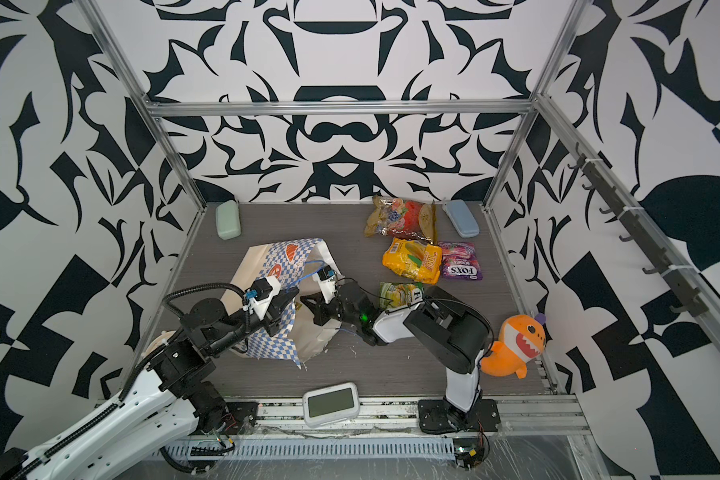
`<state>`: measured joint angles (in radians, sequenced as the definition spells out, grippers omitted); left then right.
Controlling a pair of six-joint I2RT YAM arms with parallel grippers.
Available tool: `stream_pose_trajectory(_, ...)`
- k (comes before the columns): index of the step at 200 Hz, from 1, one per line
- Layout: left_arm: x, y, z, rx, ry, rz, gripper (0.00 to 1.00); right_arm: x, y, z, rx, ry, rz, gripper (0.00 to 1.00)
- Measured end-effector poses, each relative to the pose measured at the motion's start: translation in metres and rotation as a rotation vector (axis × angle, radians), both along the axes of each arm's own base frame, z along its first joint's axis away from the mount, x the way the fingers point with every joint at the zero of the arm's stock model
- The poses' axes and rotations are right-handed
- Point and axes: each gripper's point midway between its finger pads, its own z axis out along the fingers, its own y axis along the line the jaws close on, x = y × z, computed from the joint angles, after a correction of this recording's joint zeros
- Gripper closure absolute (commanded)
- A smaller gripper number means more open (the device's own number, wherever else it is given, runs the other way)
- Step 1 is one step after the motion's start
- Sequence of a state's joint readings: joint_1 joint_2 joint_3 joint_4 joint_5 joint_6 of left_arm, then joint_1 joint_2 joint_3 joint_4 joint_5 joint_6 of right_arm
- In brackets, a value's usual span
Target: Take the snacks out of the paper bag
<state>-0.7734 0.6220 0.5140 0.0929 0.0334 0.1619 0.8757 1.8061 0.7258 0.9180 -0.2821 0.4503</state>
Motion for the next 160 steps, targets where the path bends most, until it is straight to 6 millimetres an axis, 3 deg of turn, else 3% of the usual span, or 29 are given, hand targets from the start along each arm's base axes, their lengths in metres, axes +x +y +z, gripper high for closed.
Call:
stream_pose_trajectory(28,0.0,-0.001,-0.002,0.003,0.005,-0.008,1.0,0.001,-0.003,0.008,-0.016,-0.026,-0.01,0.87)
stream_pose_trajectory(89,-0.001,0.0,0.004,-0.011,-0.001,-0.016,1.0,-0.015,-0.014,0.008,-0.116,-0.082,0.023,0.75)
stream_pose_trajectory(131,0.0,-0.002,0.006,-0.024,0.004,-0.033,1.0,-0.029,0.014,-0.01,-0.267,-0.153,0.135,0.69)
stream_pose_trajectory(160,-0.003,-0.006,0.002,-0.018,0.017,-0.062,1.0,-0.021,0.031,-0.02,-0.31,-0.187,0.163,0.58)
